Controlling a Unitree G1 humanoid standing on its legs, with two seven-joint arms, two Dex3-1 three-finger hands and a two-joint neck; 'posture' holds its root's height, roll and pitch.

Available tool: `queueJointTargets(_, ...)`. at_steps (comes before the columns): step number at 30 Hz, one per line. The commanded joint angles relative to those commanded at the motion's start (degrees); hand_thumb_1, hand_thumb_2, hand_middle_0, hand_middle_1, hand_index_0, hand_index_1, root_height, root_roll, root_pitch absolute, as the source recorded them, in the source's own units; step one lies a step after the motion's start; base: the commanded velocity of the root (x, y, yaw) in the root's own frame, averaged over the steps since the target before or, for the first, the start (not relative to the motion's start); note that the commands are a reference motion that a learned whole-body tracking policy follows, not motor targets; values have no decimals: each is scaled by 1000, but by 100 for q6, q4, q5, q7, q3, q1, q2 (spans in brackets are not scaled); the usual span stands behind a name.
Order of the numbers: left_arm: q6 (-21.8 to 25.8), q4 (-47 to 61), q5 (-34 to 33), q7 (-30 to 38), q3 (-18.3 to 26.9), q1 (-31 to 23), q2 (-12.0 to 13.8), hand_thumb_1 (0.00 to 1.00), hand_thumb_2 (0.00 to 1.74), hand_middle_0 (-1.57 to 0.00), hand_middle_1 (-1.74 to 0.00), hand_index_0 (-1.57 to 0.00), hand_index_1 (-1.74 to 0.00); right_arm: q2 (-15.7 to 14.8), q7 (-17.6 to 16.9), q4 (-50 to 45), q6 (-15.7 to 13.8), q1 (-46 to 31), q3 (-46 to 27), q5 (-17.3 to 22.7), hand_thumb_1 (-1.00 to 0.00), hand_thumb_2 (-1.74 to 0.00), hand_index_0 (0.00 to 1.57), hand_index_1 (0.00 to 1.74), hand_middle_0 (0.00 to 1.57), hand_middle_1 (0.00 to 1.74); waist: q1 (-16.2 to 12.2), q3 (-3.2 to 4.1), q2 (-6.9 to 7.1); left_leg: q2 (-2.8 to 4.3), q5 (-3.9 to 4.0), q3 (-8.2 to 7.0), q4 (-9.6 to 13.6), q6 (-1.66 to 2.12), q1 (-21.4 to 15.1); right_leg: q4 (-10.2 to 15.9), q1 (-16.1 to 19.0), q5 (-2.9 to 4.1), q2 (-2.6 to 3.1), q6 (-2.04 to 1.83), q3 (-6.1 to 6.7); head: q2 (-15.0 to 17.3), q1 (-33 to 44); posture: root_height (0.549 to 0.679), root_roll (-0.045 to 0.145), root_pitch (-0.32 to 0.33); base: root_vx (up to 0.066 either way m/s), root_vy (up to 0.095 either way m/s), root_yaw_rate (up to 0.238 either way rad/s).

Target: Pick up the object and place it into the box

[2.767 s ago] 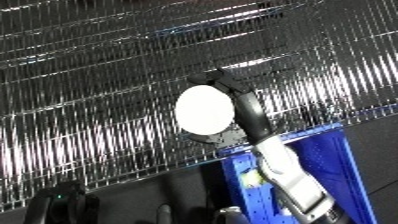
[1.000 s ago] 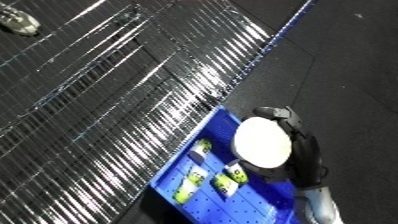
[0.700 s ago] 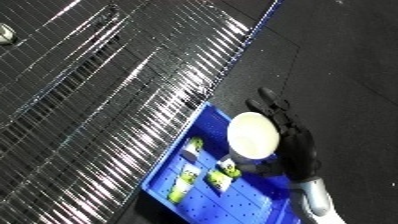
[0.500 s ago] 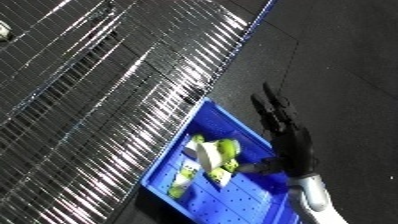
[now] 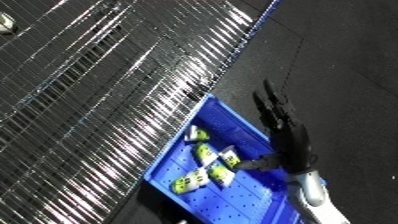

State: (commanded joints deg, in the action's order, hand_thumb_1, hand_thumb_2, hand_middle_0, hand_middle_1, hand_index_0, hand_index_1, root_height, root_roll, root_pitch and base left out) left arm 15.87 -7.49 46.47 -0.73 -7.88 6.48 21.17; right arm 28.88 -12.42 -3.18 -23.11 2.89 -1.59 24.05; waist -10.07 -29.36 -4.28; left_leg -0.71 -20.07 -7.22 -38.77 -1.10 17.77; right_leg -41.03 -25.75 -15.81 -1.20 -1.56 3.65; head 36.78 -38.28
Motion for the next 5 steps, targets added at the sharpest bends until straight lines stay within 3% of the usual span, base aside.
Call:
queueJointTargets(3, -38, -9, -34, 15, -40, 57, 6, 1000, 1740, -1570, -1740, -1570, -1740, 27, 118, -82, 138, 153, 142, -11, 0, 0, 0, 0, 0, 0, 101, -2, 42, -9, 22, 77, -9, 7, 20, -11, 29, -7, -10, 10, -42, 76, 270, 646, 92, 22, -4, -65, 90)
queueJointTargets(5, -66, -27, -54, 10, -59, 72, 9, 1000, 1740, -1570, -1740, -1570, -1740, 25, 234, -128, 234, 239, 232, -22, 0, 0, 0, 0, 0, 0, 172, 11, 67, -13, 36, 131, -28, 10, 33, -34, 51, -21, -21, 16, -78, 129, 485, 646, 90, 18, 22, -65, 73)
